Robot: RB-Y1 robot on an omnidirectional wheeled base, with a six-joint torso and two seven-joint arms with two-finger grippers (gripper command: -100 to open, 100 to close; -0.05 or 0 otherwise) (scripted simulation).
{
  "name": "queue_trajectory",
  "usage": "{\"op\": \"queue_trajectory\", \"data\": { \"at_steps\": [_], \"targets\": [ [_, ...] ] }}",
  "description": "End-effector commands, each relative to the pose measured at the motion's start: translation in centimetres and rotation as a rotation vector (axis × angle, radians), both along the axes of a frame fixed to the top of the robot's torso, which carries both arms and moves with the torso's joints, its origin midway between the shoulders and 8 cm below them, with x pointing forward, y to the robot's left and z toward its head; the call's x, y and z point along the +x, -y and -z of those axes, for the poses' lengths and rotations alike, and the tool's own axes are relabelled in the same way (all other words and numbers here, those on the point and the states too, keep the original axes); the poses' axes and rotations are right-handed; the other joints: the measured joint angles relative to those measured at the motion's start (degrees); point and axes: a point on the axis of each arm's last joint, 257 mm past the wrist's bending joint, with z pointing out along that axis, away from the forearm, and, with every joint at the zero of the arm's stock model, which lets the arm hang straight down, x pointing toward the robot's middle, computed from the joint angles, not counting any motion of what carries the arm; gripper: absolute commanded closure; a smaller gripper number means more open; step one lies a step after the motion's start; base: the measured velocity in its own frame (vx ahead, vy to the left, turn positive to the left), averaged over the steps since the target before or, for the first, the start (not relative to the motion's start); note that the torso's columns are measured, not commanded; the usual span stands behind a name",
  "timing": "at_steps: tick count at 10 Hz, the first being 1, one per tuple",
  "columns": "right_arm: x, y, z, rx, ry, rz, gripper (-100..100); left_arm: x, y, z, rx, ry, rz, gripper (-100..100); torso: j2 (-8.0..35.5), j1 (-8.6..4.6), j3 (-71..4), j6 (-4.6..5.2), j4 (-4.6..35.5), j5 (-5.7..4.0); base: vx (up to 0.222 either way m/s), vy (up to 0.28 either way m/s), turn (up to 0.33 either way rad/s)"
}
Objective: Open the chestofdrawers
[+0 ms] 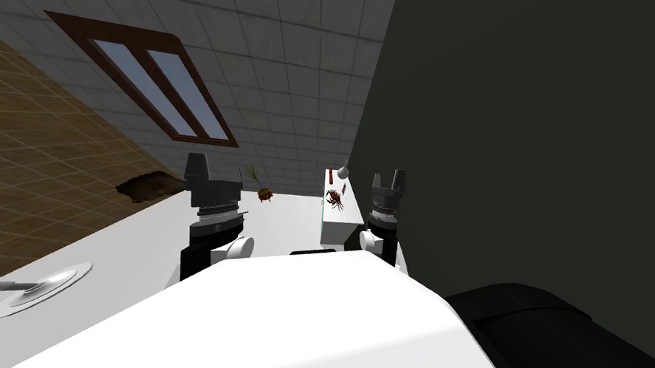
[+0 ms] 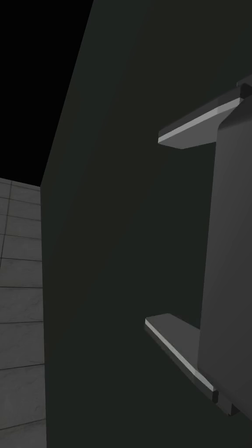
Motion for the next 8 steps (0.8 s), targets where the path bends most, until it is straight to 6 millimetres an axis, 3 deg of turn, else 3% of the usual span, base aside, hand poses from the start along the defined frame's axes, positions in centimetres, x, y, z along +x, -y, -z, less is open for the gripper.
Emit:
{"op": "queue_trajectory", "data": {
  "at_steps": [1,8],
  "targets": [
    [0.00,0.00,0.00,0.000,0.000,0.000,0,0.00,0.00,0.00,0.000,0.000,0.000,0,2.3,0.00,-4.7,0.00,2.3,0.00,0.000,0.000,0.000],
    [-0.01,0.00,-0.01,0.000,0.000,0.000,0,-0.01,0.00,-0.01,0.000,0.000,0.000,0,31.2,0.00,-62.3,0.00,31.1,0.00,0.000,0.000,0.000]
  ]
}}
